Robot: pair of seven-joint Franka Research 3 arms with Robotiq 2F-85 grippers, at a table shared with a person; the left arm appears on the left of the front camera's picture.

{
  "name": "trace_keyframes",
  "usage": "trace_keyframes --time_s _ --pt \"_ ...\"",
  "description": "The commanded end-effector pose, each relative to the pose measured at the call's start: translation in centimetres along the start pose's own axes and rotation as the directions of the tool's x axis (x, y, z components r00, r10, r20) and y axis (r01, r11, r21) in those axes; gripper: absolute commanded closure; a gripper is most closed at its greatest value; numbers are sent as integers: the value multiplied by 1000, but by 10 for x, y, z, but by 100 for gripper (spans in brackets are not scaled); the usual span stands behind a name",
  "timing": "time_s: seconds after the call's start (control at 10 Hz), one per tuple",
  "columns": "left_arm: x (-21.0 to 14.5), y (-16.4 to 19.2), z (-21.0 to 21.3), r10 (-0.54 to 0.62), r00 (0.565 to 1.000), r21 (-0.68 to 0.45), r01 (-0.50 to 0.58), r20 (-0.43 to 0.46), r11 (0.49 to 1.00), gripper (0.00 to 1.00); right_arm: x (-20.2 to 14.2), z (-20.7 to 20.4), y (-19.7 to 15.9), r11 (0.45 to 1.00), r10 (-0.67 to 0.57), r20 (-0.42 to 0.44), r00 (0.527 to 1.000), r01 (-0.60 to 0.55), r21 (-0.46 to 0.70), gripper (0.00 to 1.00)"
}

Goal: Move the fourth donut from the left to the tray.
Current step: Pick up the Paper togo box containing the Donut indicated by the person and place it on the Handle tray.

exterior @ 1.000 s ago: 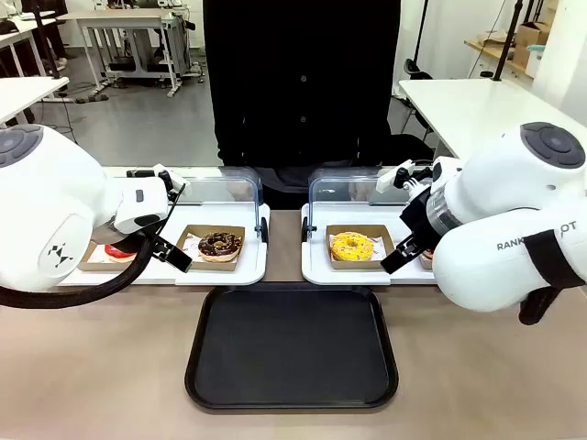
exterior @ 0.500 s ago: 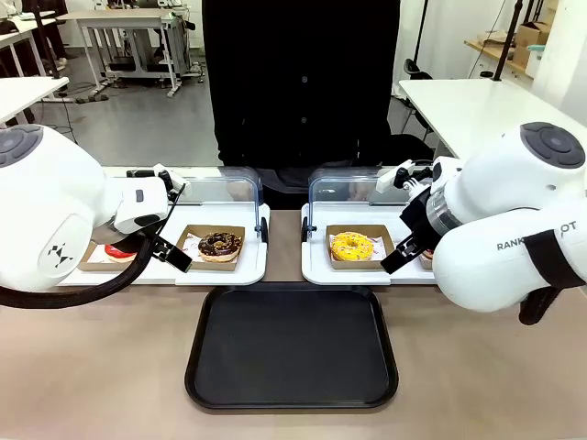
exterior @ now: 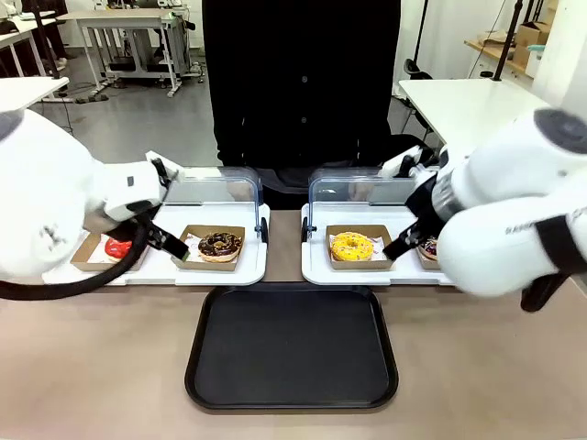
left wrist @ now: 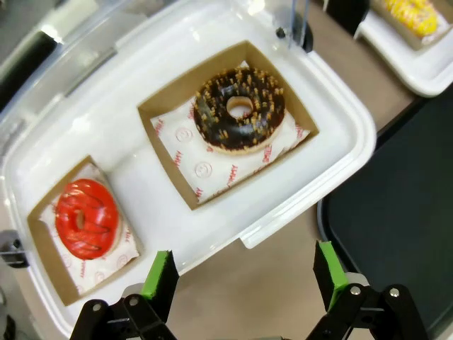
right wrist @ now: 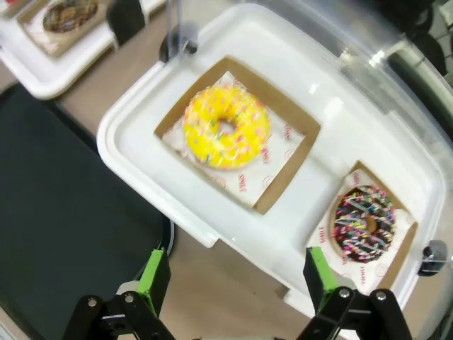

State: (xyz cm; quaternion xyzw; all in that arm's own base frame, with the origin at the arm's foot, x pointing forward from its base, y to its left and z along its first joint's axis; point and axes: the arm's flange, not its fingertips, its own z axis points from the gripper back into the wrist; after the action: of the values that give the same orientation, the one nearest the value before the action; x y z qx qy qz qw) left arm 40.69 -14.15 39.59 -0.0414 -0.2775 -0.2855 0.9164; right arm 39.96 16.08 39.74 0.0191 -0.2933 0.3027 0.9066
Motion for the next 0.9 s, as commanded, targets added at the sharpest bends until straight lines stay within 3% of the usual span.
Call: trace_keyframes --time_s 0.0,0.2,0.4,0.8 --pt "12 57 57 16 999 -112 -11 47 994 0 20 52 -42 996 -60 56 997 57 62 0" --pt "7 112 101 -16 997 -245 36 82 969 0 19 97 -99 983 -110 96 989 94 157 0" --pt "-17 165 126 -44 990 -378 93 136 921 0 -6 136 -151 962 -105 158 982 60 265 0" --pt "-81 266 151 7 927 -512 200 374 836 0 -83 174 -261 899 -213 315 925 59 433 0"
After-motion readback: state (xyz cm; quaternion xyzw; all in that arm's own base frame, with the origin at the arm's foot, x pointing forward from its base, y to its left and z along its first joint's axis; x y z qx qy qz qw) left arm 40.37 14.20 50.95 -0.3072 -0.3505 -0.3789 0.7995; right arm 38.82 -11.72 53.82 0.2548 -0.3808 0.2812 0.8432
